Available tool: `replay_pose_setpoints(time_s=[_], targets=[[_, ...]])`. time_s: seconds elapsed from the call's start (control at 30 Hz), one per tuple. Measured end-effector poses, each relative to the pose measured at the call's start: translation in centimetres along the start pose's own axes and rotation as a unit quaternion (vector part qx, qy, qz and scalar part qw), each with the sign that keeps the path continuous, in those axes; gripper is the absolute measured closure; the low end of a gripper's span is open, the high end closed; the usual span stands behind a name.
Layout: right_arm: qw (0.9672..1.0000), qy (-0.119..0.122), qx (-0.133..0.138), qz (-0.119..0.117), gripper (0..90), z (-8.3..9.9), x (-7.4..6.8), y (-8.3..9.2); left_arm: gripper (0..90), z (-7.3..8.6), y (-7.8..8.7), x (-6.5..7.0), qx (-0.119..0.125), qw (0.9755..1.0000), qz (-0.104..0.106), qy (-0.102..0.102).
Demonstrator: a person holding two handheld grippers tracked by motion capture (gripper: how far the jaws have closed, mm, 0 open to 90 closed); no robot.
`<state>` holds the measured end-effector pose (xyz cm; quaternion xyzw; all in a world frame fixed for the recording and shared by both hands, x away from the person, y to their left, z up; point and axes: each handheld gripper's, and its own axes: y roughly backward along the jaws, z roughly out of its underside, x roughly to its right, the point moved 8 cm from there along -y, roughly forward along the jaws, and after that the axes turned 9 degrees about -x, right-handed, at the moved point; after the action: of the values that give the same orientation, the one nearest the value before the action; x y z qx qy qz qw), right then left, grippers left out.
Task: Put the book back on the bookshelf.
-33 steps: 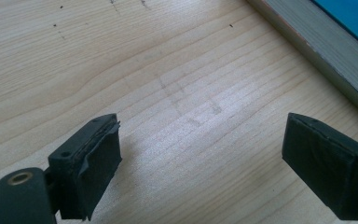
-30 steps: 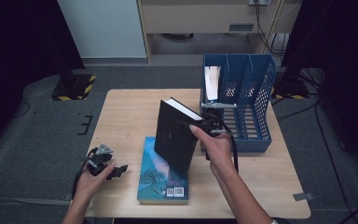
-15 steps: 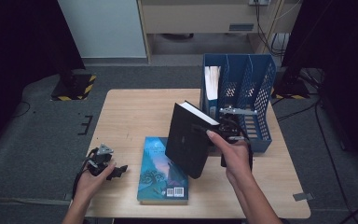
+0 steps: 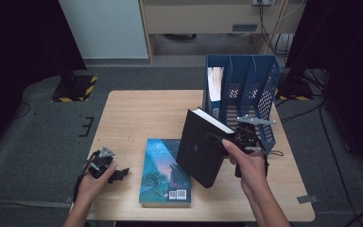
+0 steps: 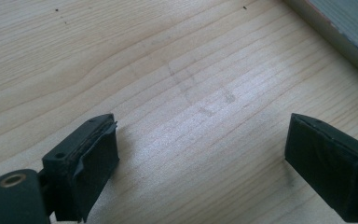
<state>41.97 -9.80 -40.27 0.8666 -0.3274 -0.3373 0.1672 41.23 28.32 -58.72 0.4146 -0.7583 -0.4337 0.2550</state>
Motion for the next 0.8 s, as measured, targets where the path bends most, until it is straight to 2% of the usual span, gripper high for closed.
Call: replay_pose_setpoints(time_s=[0.27, 0.47, 0.53, 0.57, 0.63, 0.8], targets=[[0.9999, -0.005, 0.012, 0.008, 53.4, 0.6, 0.6, 2.2, 6.8, 0.1, -0.1, 0.0, 0.011, 0.9999, -0.008, -0.006], [0.9992, -0.015, 0.033, 0.019, 53.3, 0.9, 1.5, 5.1, 5.1, 0.2, -0.3, 0.0, 0.019, 0.9997, -0.014, -0.007], [0.9989, -0.013, 0.039, 0.02, 53.4, 0.9, 1.6, 5.5, 4.8, 0.2, -0.3, 0.0, 0.02, 0.9997, -0.014, -0.007], [0.9984, -0.018, 0.048, 0.025, 53.4, 0.7, 1.9, 6.5, 4.3, 0.2, -0.3, 0.0, 0.022, 0.9996, -0.015, -0.007], [0.9981, -0.019, 0.052, 0.027, 53.3, 0.6, 2.1, 7.0, 4.0, 0.2, -0.3, 0.0, 0.024, 0.9996, -0.015, -0.006], [0.9956, -0.027, 0.079, 0.043, 53.4, -0.3, 3.0, 9.6, 2.8, 0.2, -0.4, 0.1, 0.026, 0.9995, -0.015, -0.007]])
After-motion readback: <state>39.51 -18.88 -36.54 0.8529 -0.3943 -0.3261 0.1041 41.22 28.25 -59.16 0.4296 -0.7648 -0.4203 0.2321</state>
